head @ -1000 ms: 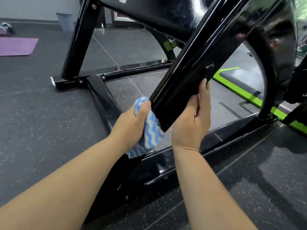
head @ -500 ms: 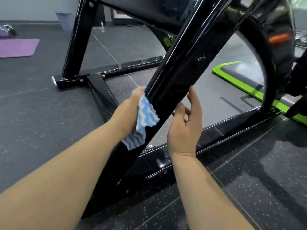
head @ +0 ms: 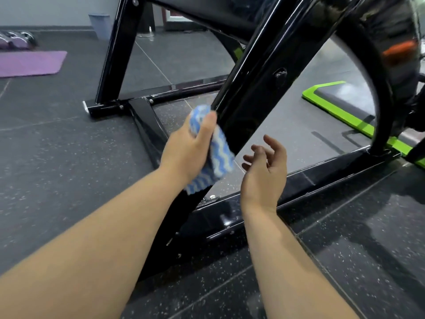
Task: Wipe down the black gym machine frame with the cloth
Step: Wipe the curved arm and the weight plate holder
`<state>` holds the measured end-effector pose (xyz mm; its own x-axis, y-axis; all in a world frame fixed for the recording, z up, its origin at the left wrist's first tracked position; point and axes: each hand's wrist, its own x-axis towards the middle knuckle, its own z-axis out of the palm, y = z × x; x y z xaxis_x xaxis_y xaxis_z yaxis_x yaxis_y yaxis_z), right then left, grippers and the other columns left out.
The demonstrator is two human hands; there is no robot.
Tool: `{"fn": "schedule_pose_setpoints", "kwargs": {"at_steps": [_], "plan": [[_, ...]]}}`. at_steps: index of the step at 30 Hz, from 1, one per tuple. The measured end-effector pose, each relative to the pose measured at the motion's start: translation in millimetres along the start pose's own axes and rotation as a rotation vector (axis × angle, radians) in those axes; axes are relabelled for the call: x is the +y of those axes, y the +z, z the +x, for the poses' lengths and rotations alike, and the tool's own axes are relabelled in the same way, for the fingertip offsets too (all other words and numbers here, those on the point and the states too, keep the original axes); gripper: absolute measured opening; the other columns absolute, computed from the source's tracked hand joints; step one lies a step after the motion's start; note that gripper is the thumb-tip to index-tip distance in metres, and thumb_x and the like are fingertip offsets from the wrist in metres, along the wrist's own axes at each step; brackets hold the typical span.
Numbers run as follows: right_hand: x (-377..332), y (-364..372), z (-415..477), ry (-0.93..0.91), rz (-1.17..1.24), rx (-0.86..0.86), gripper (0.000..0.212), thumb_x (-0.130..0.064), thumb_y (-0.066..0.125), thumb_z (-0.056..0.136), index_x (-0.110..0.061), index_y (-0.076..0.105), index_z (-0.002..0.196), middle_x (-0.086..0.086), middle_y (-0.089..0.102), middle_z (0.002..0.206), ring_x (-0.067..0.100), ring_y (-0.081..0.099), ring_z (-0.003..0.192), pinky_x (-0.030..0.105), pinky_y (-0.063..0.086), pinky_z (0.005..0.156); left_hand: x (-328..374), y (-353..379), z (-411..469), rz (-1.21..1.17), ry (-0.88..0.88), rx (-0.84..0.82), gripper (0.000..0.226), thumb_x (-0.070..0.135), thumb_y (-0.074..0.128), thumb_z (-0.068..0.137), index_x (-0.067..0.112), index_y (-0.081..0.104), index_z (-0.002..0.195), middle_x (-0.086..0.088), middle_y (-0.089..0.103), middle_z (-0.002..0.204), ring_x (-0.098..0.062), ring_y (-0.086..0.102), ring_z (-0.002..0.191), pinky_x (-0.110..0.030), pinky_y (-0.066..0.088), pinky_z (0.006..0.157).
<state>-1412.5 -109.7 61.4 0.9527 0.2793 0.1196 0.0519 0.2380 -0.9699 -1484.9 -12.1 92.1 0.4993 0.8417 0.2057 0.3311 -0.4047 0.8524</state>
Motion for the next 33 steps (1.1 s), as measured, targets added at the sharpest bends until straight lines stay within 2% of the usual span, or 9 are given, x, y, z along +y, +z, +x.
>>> {"fn": "schedule_pose_setpoints", "kwargs": {"at_steps": [4, 7, 10, 13, 15, 17, 21, 27, 33], "plan": [[8, 4, -10, 0.180, 0.040, 0.026, 0.017, -0.015, 0.047, 0.098, -0.027, 0.058, 0.093, -0.004, 0.067, 0.084, 0.005, 0.063, 0.072, 0.023, 0.053, 0.069, -60, -7, -30, 0.105, -0.012, -0.062, 0.070, 0.077, 0.034, 0.068, 0.031, 0.043, 0.119, 0.012, 0.057, 0.079, -0.024, 0.057, 0.087, -0.032, 0.036, 0.071], [22, 3, -23, 0.458, 0.000, -0.003, 0.015, -0.018, 0.050, 0.095, -0.019, 0.059, 0.084, -0.001, 0.066, 0.075, 0.013, 0.061, 0.070, 0.025, 0.048, 0.062, -76, -15, -41, 0.148, -0.070, -0.144, 0.053, 0.064, 0.050, 0.086, 0.033, 0.035, 0.126, 0.006, 0.059, 0.085, -0.026, 0.058, 0.088, -0.032, 0.036, 0.070], [32, 1, -43, 0.802, 0.016, -0.234, 0.022, -0.035, 0.056, 0.091, -0.015, 0.063, 0.088, 0.002, 0.066, 0.078, 0.017, 0.060, 0.066, 0.028, 0.048, 0.062, -58, -16, -46, -0.025, -0.142, -0.151, 0.040, 0.049, 0.044, 0.095, 0.035, 0.034, 0.132, 0.015, 0.055, 0.092, -0.016, 0.054, 0.093, -0.027, 0.037, 0.078], [36, -4, -54, 0.917, 0.145, -0.595, 0.027, -0.036, 0.057, 0.091, -0.016, 0.066, 0.104, 0.003, 0.071, 0.085, 0.016, 0.067, 0.067, 0.024, 0.053, 0.055, -43, -13, -54, -0.326, -0.083, -0.207, 0.049, 0.038, 0.042, 0.094, 0.040, 0.029, 0.141, 0.010, 0.046, 0.133, -0.007, 0.047, 0.120, -0.015, 0.035, 0.098], [34, -4, -59, 0.931, 0.330, -0.696, 0.026, -0.020, 0.056, 0.093, -0.009, 0.063, 0.116, 0.005, 0.072, 0.086, 0.017, 0.070, 0.073, 0.026, 0.059, 0.065, -41, -19, -61, -0.251, -0.018, -0.268, 0.060, 0.024, 0.043, 0.095, 0.041, 0.021, 0.149, 0.011, 0.026, 0.153, -0.009, 0.030, 0.138, -0.027, 0.025, 0.114], [38, 0, -59, 0.889, 0.396, -0.638, 0.023, -0.006, 0.058, 0.091, -0.003, 0.064, 0.113, 0.008, 0.072, 0.087, 0.017, 0.070, 0.074, 0.029, 0.059, 0.071, -50, -27, -63, -0.218, -0.001, -0.205, 0.064, 0.015, 0.051, 0.095, 0.051, 0.026, 0.143, 0.013, 0.033, 0.151, -0.007, 0.041, 0.132, -0.032, 0.034, 0.111], [37, 13, -46, 0.656, 0.478, -0.207, 0.022, 0.013, 0.054, 0.085, -0.006, 0.060, 0.094, 0.006, 0.069, 0.071, 0.011, 0.065, 0.056, 0.020, 0.053, 0.050, -62, -35, -63, -0.264, -0.005, -0.122, 0.058, 0.028, 0.071, 0.084, 0.051, 0.042, 0.128, 0.014, 0.050, 0.134, 0.001, 0.053, 0.116, -0.025, 0.043, 0.102], [14, 31, -26, 0.291, 0.377, 0.088, 0.030, 0.009, 0.055, 0.084, -0.017, 0.046, 0.072, 0.004, 0.047, 0.070, 0.012, 0.047, 0.062, 0.023, 0.044, 0.059, -38, -28, -32, -0.184, 0.008, 0.035, 0.012, 0.037, 0.047, 0.098, 0.036, 0.046, 0.110, 0.014, 0.061, 0.087, 0.004, 0.054, 0.073, -0.014, 0.042, 0.069], [60, 32, -62, 0.506, 0.119, 0.073, 0.022, 0.007, 0.059, 0.083, -0.012, 0.060, 0.074, -0.002, 0.059, 0.064, 0.007, 0.051, 0.057, 0.015, 0.043, 0.052, -84, -23, -44, 0.045, -0.139, 0.011, 0.020, 0.032, 0.037, 0.099, 0.023, 0.053, 0.093, 0.008, 0.059, 0.080, -0.017, 0.053, 0.084, -0.027, 0.033, 0.061]]}}
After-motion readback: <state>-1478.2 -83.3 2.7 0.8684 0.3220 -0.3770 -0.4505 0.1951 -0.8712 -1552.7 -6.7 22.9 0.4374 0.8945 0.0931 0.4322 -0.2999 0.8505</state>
